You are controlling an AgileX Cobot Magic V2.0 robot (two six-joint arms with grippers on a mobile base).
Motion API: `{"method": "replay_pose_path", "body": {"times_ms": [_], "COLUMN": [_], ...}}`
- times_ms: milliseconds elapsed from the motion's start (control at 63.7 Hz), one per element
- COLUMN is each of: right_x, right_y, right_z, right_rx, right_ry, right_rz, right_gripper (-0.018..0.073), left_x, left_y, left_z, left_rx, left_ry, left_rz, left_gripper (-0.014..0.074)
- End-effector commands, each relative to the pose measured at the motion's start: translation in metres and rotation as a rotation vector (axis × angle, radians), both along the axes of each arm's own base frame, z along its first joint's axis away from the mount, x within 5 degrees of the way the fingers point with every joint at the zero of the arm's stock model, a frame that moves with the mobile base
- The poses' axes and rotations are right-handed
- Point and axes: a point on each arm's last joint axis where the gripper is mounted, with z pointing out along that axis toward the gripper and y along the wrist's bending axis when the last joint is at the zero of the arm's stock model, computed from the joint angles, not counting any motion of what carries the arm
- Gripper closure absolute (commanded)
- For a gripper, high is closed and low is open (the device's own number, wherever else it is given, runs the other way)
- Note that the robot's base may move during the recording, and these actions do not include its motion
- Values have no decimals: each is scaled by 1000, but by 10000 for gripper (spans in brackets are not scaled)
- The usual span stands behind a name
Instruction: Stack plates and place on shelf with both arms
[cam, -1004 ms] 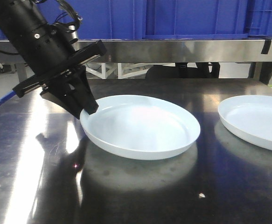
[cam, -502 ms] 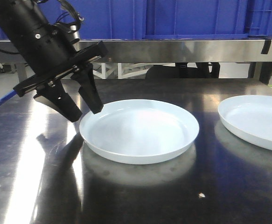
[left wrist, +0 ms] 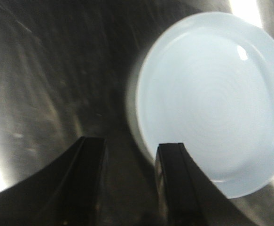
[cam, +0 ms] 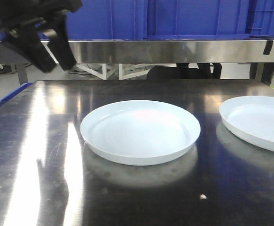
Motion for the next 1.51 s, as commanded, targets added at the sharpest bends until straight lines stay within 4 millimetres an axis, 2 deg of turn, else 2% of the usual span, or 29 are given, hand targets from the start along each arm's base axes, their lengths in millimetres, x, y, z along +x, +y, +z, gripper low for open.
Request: {"method": "replay_pose_path", "body": {"times_ms": [0,126,235,361,565,1098,1240,1491], "right_x": [-2,-2,-2,-2,-2,-2,-2,-2], "right_y": [-1,-1,-1,-1,-1,-1,-1,-1], "right_z": [9,9,9,9,9,9,9,9], "right_rx": [-2,-2,-2,-2,-2,-2,-2,-2], "right_ry": [-108,-108,-108,-108,-108,-108,-108,-108], "right_rz": [-10,-10,-10,-10,-10,-10,-10,-10], "right_gripper": [504,504,504,504,504,504,504,504], "left_x": [-12,-26,-37,-53,-84,-157,-178,-212], "left_y": [3,5,12,22,42,125,135,141], "left_z": [31,28,17,2,-11,-11,-12,-12], "left_rx": [-30,-54,-69,-91,-144,-168,-152,-157], "left_ry": [-182,-247,-288,-355,-499,-772,-852,-1004], "left_rz": [3,8,27,56,103,392,415,393], "left_gripper": [354,445,517,516,516,516,516,516]}}
